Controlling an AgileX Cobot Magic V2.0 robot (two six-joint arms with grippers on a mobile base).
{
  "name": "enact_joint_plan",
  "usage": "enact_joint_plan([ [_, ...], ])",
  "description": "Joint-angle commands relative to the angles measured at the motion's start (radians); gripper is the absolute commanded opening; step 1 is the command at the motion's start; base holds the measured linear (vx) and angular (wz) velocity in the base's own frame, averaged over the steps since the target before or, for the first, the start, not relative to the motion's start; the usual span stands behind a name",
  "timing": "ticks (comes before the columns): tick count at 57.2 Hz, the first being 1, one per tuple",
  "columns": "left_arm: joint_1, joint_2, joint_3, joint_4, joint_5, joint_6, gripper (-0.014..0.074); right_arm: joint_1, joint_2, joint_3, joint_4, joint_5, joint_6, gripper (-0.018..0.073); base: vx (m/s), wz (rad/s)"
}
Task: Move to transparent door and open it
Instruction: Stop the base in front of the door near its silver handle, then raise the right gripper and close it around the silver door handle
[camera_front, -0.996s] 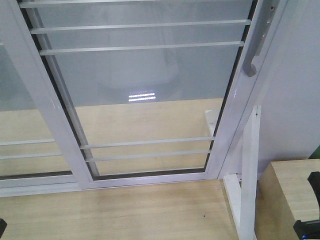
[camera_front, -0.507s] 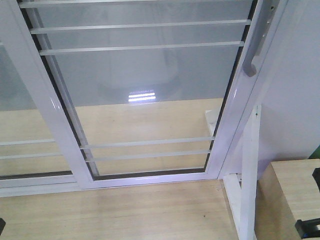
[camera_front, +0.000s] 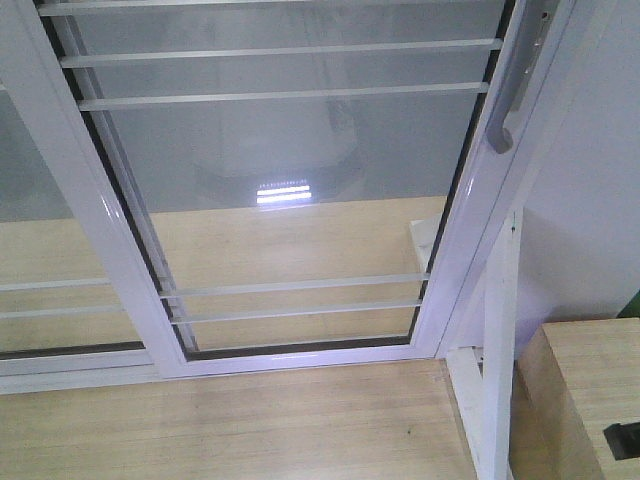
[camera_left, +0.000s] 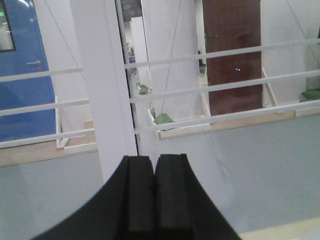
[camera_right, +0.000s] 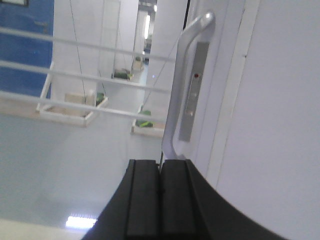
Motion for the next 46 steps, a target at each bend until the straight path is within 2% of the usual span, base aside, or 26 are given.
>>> enact_joint_plan([
  [1, 0.002, -0.003, 0.011, -0.041, -0.1, -0.035, -0.0003, 0.001, 0.019, -0.001, 0.007, -0.128, 0.008, -0.0004, 0.0, 0.0],
  [11, 0.002, 0.045, -0.06, -0.057, -0.102, -0.055, -0.0003, 0.0, 0.054, -0.096, 0.107, -0.046, -0.008, -0.0004, 0.0, 0.0],
  [17, 0.002, 0.147, -0.162, -0.057, -0.101, -0.048, -0.0003, 0.0, 0.164, -0.226, 0.098, 0.042, -0.029, -0.0004, 0.0, 0.0],
  [34, 0.002, 0.671, -0.548, -0.057, -0.108, -0.024, -0.0003, 0.0, 0.729, -0.687, 0.097, 0.066, -0.069, -0.0004, 0.0, 0.0],
  [46, 0.002, 0.984, -0.753, -0.057, -0.142, -0.024, -0.0003, 0.0, 1.025, -0.896, 0.098, 0.022, -0.102, -0.0004, 0.0, 0.0],
])
